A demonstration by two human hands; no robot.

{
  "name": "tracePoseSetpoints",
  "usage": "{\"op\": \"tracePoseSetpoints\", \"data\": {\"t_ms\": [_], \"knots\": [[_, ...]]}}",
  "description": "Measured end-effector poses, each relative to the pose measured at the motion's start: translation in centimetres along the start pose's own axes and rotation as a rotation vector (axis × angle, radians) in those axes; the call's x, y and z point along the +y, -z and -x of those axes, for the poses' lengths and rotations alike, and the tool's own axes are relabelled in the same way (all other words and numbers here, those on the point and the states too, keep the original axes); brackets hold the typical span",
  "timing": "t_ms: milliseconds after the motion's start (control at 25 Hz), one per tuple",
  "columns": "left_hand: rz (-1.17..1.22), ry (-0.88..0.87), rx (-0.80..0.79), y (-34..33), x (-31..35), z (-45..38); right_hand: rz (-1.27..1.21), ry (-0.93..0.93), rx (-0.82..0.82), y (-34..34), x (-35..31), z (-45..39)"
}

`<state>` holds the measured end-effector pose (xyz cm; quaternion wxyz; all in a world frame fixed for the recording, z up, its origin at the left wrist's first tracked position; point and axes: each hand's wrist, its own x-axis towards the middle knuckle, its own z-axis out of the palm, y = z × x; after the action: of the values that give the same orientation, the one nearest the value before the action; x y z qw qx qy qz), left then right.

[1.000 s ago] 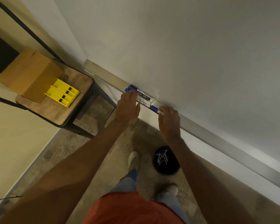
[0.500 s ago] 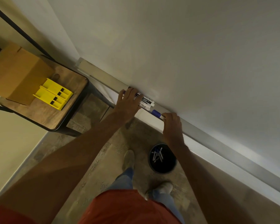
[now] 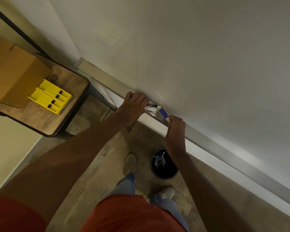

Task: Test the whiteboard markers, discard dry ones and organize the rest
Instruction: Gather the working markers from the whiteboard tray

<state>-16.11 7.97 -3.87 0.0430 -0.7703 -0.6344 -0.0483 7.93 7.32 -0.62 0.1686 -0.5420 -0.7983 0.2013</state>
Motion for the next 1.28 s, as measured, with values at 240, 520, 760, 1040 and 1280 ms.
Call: {"op": "tracePoseSetpoints", "data": {"t_ms": [240, 520, 760, 1040, 1280], "knots": [[-0.041, -0.091, 0.037, -0.7, -0.7, 0.0, -0.091, -0.045, 0.009, -0.3, -2.3, -2.0], [0.002, -0.017, 0.139, -0.4, -1.1, 0.6, -0.076, -0.066, 0.037, -0.6, -2.9, -2.4], [0.3, 0.449, -0.091, 3.7, 0.0, 4.8, 0.051, 0.098, -0.083, -2.2, -4.3, -4.2], [0.561, 0.797, -0.266, 5.4, 3.3, 8.6, 0.278, 0.217, -0.139, -5.9, -5.5, -6.1], [0.644, 0.855, -0.225, 5.9, 4.0, 8.7, 0.516, 0.249, -0.069, -7.5, -5.6, -6.0]]}}
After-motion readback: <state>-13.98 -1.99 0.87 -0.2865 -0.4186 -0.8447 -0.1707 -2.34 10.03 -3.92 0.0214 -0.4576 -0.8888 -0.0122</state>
